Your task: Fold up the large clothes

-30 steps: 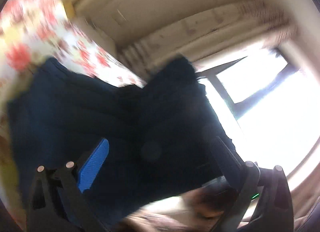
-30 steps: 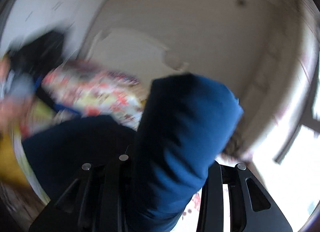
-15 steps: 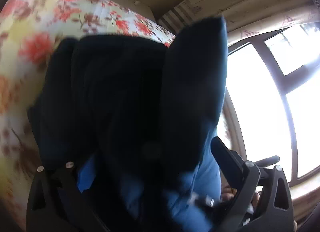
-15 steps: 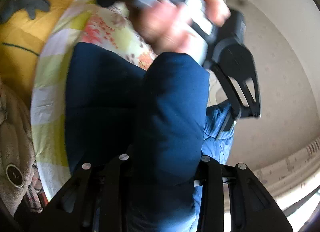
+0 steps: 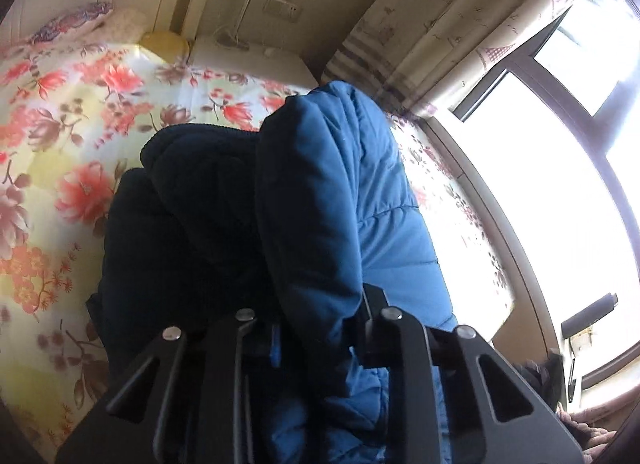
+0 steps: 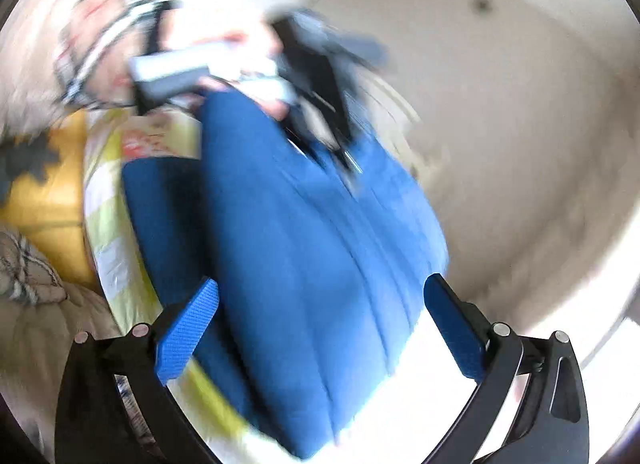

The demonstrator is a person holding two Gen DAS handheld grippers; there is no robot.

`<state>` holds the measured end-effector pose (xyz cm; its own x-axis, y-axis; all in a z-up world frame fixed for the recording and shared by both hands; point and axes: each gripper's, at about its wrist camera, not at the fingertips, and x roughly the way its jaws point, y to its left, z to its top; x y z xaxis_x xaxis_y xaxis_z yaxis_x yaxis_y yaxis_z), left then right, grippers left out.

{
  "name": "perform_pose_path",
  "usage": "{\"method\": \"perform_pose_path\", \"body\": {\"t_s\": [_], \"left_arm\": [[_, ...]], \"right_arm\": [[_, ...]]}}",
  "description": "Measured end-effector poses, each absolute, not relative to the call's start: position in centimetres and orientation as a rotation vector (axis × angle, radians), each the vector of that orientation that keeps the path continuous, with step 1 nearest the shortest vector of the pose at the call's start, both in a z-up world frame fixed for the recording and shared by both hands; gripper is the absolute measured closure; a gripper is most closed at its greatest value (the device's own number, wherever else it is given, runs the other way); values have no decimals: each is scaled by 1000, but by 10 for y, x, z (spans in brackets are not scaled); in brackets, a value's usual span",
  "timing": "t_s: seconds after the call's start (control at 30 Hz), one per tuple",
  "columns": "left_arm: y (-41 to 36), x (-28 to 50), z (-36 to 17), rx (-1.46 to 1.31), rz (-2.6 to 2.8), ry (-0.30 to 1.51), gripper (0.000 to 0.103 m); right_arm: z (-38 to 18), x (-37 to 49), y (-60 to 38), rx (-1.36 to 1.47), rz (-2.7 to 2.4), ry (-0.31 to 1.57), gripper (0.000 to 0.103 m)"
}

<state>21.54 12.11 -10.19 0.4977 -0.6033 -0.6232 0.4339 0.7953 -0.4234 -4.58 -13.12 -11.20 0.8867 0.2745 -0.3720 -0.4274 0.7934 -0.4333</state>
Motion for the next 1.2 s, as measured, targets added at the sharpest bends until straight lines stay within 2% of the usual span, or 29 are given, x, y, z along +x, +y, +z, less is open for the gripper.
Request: {"method": "perform_pose_path", "body": {"t_s": [0.13,0.33,0.43,0.63,0.73,0.83,0.97,1.13,1.2], "left_arm": [[110,213,-92,-225,-647,821,82],[94,206,-67,-223,-655,772,87],[95,195,-52,-219,-647,702,91],[137,161,-12,-227,-643,550,93],[173,173,-35,-274,-606,598,93],[199,186,-92,-353,-547,690,91],[233,192,-151,-580,-619,659,89],[232,189,-157,-565,-610,641,88],[233,189,-156,-554,-607,644,86]], "right_arm": [[-133,-39,-167,-374,357,428,5],[-140,-19,-146,-453,313,442,5],[-150,6,-135,-468,289,553,5],[-153,11,-132,-491,282,591,5],[-157,14,-131,-497,285,589,5],[-160,17,-134,-472,301,600,5],[-161,16,-131,-484,299,598,5],[-146,3,-128,-561,387,614,4],[-128,-10,-141,-501,506,588,4]]}}
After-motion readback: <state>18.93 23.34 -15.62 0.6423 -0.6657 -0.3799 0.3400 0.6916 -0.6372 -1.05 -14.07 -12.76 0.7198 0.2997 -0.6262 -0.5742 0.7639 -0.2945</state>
